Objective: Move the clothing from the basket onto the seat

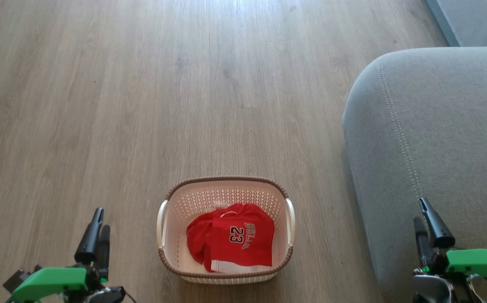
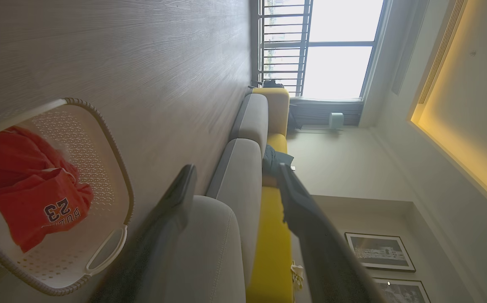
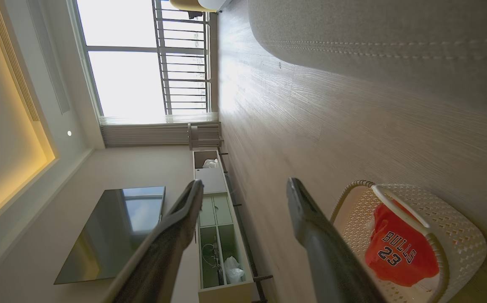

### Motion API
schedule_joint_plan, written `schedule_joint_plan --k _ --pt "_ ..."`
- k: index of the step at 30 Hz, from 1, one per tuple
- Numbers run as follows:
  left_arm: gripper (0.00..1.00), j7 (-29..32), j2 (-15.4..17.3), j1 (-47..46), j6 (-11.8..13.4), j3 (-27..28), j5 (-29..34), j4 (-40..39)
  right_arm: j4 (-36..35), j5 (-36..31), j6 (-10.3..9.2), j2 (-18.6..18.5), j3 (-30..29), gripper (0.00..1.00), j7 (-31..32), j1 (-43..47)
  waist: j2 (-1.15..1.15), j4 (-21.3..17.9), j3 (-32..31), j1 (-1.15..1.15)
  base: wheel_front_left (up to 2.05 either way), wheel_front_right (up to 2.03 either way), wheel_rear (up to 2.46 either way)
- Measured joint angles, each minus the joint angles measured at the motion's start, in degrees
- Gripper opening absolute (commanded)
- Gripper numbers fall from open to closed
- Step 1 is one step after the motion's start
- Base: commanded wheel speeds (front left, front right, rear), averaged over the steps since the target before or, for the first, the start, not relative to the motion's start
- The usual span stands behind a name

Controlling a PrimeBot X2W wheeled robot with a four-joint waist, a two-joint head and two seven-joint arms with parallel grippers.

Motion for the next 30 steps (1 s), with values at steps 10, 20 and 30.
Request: schedule_joint_plan --k 10,20,30 --pt "1.00 -1.57 0.00 -0.44 -0.01 1.74 2.81 -1.54 -1.30 -5.82 0.00 0.01 0.35 1.00 -1.60 -0.89 0.00 -0.84 0.26 0.00 0.00 0.00 0.00" --pt "1.00 -3.35 0.00 -2.08 -0.02 3.68 8.34 -4.02 -3.90 -13.35 0.00 0.01 0.94 1.00 -3.26 -2.84 0.00 -1.46 0.76 0.00 0.00 0.00 0.00" --pt "1.00 -5.04 0.00 -2.67 -0.04 4.71 14.62 -7.03 -6.08 -21.06 0.00 0.01 0.94 1.00 -4.90 -3.22 0.00 -1.83 1.08 0.00 0.00 0.00 0.00"
